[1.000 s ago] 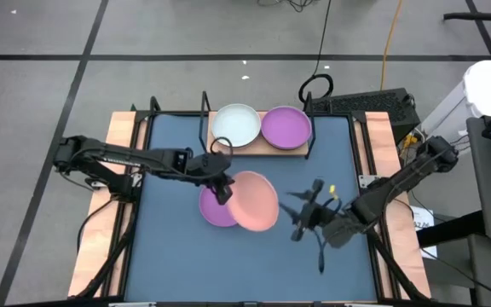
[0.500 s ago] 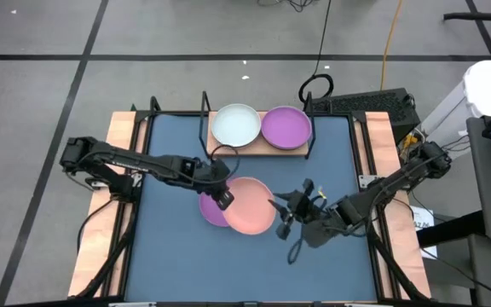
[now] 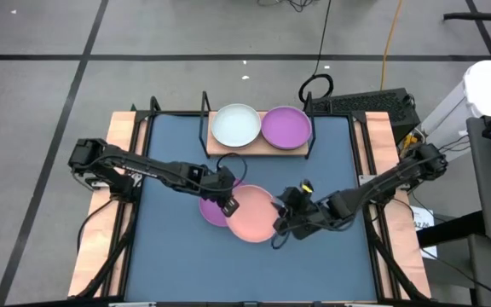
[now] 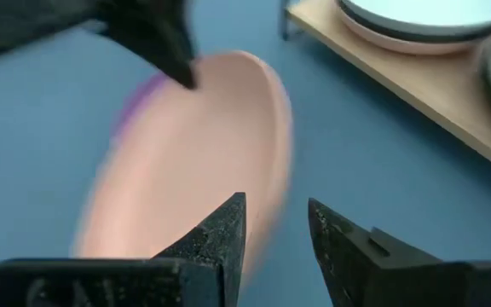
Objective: Place and stack plates onto a shelf
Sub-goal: Stack the pink bowl on the purple bowl
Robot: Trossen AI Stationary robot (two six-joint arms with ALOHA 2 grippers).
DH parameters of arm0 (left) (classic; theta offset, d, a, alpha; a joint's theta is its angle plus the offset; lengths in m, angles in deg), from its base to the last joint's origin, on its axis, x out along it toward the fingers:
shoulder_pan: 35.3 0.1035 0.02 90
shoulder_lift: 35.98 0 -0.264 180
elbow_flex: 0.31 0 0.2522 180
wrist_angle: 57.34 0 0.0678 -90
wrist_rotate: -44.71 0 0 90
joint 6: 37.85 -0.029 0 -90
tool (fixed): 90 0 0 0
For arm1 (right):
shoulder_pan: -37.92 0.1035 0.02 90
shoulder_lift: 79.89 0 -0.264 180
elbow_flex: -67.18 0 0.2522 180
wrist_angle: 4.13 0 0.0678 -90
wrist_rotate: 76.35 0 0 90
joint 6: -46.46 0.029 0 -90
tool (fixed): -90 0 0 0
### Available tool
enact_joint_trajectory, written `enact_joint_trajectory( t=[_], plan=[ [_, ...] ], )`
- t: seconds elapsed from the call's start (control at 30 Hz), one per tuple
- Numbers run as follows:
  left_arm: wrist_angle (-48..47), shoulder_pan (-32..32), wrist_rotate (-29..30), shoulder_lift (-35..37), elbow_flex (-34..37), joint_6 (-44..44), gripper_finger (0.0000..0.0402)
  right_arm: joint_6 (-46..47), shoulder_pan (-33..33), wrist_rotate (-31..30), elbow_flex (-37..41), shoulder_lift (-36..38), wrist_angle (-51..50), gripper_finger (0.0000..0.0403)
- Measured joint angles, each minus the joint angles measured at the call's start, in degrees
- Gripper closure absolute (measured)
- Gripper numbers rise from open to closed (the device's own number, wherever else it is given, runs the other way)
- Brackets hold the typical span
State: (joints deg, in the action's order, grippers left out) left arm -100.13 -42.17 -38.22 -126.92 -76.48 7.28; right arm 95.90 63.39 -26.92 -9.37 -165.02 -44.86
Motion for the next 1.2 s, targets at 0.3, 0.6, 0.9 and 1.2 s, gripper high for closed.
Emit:
enact_joint_trajectory(
  t=[0.3, 0.6, 0.9, 1.2],
  plan=[
    [0.24, -0.37, 0.84, 0.02, 0.0, -0.21, 0.0382, -1.2, -1.77, 0.34, 0.05, -1.1, -0.76, 0.0291],
    [5.12, -0.6, 2.99, 0.02, 0.09, -0.6, 0.0382, -3.19, -2.8, -0.24, 1.92, -1.08, -1.76, 0.0373],
    [8.24, -1.98, 8.85, 0.0, 0.2, -7.71, 0.037, -2.44, -4.19, -0.64, 4.2, -0.78, -1.67, 0.0397],
    [20.55, -2.97, 14.93, 0.19, -0.04, -19.76, 0.0223, -5.35, -5.23, 0.62, 4.27, -0.51, -1.75, 0.0401]
  ],
)
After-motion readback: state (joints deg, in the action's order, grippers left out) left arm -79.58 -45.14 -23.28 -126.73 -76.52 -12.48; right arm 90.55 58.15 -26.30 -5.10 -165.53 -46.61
